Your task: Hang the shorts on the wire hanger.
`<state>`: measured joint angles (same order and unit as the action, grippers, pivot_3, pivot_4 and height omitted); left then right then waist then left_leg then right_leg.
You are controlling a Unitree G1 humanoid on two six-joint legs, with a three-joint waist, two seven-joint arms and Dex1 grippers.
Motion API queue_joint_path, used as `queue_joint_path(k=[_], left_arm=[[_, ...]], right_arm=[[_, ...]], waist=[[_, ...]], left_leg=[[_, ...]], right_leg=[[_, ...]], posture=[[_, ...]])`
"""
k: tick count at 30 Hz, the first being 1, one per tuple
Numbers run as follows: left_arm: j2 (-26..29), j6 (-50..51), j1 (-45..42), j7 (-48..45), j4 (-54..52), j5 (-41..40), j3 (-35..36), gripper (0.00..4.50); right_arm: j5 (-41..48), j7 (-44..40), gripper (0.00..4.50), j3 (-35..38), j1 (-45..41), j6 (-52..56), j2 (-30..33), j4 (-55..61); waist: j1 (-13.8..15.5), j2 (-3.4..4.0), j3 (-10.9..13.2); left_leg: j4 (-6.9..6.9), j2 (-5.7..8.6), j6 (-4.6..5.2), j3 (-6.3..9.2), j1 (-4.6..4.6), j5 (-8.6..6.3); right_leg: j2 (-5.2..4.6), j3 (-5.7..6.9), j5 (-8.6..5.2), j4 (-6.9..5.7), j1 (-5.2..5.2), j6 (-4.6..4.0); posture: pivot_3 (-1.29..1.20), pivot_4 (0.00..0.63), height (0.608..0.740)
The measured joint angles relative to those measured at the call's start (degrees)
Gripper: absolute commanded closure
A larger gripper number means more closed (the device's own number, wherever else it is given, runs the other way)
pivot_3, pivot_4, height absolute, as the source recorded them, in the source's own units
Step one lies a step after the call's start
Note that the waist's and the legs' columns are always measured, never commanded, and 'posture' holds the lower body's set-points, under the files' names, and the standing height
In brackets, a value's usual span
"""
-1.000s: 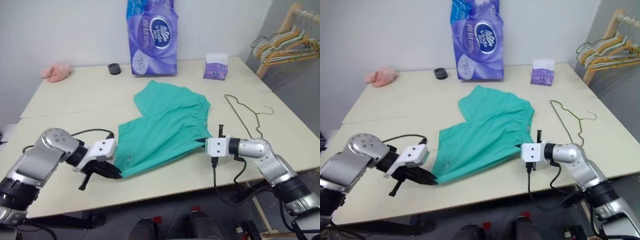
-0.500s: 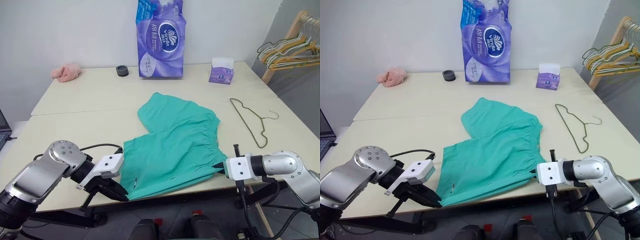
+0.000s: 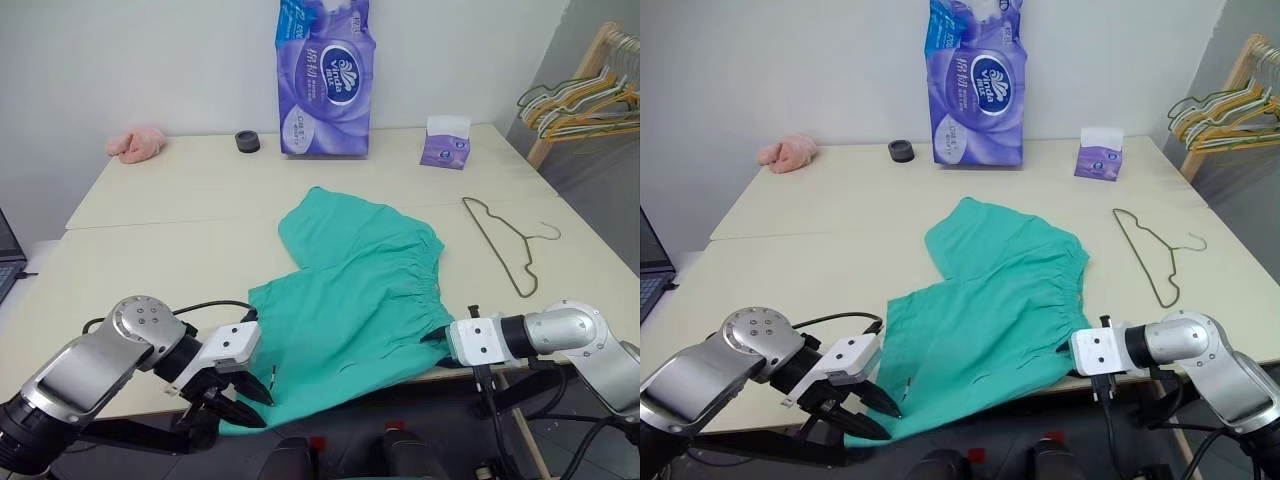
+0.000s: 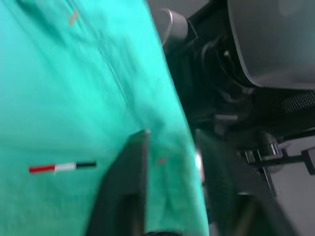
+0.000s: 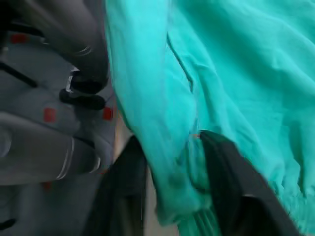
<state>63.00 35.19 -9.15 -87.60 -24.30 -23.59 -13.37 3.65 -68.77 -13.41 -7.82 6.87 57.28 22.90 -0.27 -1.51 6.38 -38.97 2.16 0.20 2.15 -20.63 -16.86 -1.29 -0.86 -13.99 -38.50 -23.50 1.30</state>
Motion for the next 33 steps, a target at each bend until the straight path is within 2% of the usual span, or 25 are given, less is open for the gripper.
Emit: queue_joint_path(k=[5, 6, 7, 11, 16, 19, 22, 26, 29, 33], left_arm=[[-1.6, 1.7, -1.1, 2.0, 0.1, -2.1, 0.5, 0.42], [-3.3, 2.1, -1.8, 2.6, 0.3, -3.6, 1.5, 0.11], [-5.2, 2.6, -3.1, 3.5, 0.5, -5.2, 2.6, 0.02], [-13.4, 4.8, -11.7, 9.7, 4.2, -10.5, 7.9, 0.02], [-20.6, 4.8, -16.2, 18.9, 7.4, -10.2, 9.5, 0.02], [-25.4, 3.0, -18.7, 25.2, 9.0, -7.4, 8.9, 0.02], [-27.7, 0.2, -19.0, 28.9, 9.5, -3.9, 7.6, 0.02], [-29.1, -1.6, -19.0, 27.8, 9.4, -3.3, 4.6, 0.02], [-29.2, -2.3, -19.8, 26.7, 9.8, -3.3, 4.2, 0.02], [-31.2, -3.5, -21.6, 26.9, 11.8, -2.6, 3.9, 0.02]], right_arm=[[4.4, -2.7, 0.06, 4.5, 0.0, 4.5, 4.4, 2.5], [6.1, -2.7, 0.0, 6.3, -0.2, 6.3, 4.5, 2.8], [7.8, -2.5, 0.0, 7.9, -0.5, 8.1, 4.5, 2.9], [14.5, 2.5, 0.0, 16.9, -4.3, 16.2, 1.1, 0.8], [15.8, 12.6, 0.0, 24.5, -4.4, 23.3, -3.9, -4.2], [15.7, 21.8, 0.0, 27.6, -4.8, 30.4, -9.4, -8.0], [12.8, 30.7, 0.0, 27.6, -5.9, 35.3, -12.7, -13.7], [8.9, 41.9, 0.0, 28.0, -11.4, 37.0, -17.7, -25.8], [7.0, 43.0, 0.0, 27.7, -13.1, 33.0, -17.6, -33.6], [5.4, 42.8, 0.0, 26.7, -19.7, 30.0, -17.2, -47.0]], waist=[[0.1, 0.0, 0.0], [0.1, 0.0, 0.0], [0.2, -0.02, 0.0], [0.3, -0.04, 0.0], [0.2, -0.05, 0.0], [0.2, -0.06, 0.0], [0.1, 0.06, -0.1], [-0.4, 0.1, -0.1], [-0.7, 0.2, -0.1], [-1.7, 0.23, -0.1]], left_leg=[[0.0, -0.01, 0.0, 0.03, 0.0, 0.0], [0.0, -0.02, 0.0, 0.03, 0.0, 0.0], [-0.02, -0.02, 0.0, 0.06, -0.01, 0.0], [-0.02, -0.07, -0.01, 0.17, 0.0, 0.0], [0.02, -0.03, -0.01, 0.14, -0.08, -0.03], [0.0, -0.02, -0.01, 0.11, -0.06, -0.03], [0.03, -0.02, -0.01, 0.04, -0.05, -0.03], [0.06, -0.02, -0.02, 0.0, -0.05, -0.03], [0.06, 0.02, 0.0, -0.02, -0.07, -0.03], [0.05, 0.05, 0.06, -0.12, -0.04, -0.05]], right_leg=[[-0.08, 0.02, -0.01, 0.06, 0.04, 0.02], [-0.09, 0.03, 0.0, 0.08, 0.05, 0.02], [-0.09, 0.06, 0.0, 0.11, 0.07, 0.03], [-0.07, 0.16, 0.19, 0.42, 0.26, -0.03], [-0.12, 0.07, 0.28, 0.53, 0.23, -0.16], [-0.14, 0.03, 0.31, 0.51, 0.24, -0.14], [-0.14, -0.05, 0.31, 0.5, 0.21, -0.15], [-0.13, -0.07, 0.3, 0.5, 0.19, -0.17], [-0.12, -0.07, 0.3, 0.52, 0.18, -0.17], [-0.1, -0.13, 0.34, 0.54, 0.22, -0.1]], posture=[[-0.04, 0.067, 0.74], [-0.03, 0.066, 0.74], [-0.03, 0.066, 0.74], [-0.03, 0.065, 0.74], [-0.05, 0.072, 0.74], [-0.05, 0.072, 0.74], [-0.07, 0.078, 0.74], [-0.07, 0.078, 0.74], [-0.08, 0.083, 0.74], [-0.07, 0.083, 0.74]])
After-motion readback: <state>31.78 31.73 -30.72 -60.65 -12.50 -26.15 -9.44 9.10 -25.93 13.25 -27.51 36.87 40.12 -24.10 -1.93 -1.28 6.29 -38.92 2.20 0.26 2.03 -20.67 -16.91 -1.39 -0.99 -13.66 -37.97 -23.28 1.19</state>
